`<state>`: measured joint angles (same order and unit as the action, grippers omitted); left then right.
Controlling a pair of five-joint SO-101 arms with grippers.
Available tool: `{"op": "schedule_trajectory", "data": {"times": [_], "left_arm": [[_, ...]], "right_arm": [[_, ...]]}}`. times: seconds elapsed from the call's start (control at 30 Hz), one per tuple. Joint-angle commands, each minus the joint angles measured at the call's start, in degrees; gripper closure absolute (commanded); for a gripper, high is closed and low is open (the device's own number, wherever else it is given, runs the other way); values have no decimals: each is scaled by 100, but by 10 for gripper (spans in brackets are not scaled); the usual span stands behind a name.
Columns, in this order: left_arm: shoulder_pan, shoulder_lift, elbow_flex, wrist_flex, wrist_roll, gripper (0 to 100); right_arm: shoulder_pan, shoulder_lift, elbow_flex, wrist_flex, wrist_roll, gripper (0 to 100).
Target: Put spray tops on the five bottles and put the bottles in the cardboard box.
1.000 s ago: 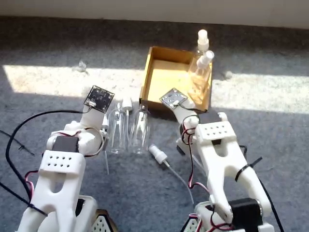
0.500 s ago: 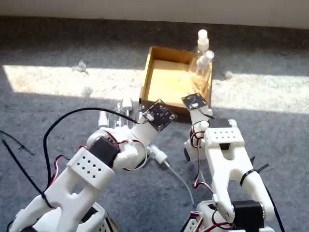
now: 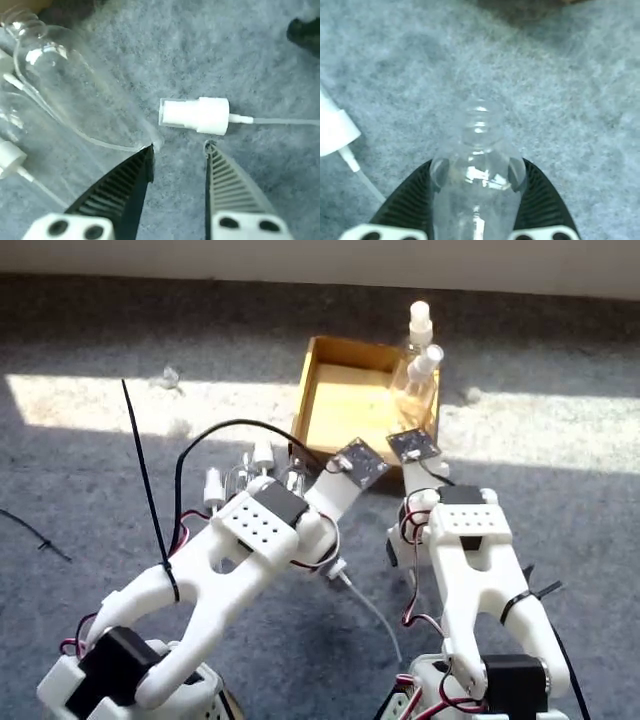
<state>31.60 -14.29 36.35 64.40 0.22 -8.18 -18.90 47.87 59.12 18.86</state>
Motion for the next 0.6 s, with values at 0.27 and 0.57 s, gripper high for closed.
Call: {"op": "schedule_trajectory", "data": {"times": [0.27,0.57], "left_arm": [[92,22,-101,-826,2989,832],[629,22,330,-1495,3253,832]], "right_arm": [[75,-22,-31,-57,-70,981],[84,-31,-31,-57,-70,981]]}}
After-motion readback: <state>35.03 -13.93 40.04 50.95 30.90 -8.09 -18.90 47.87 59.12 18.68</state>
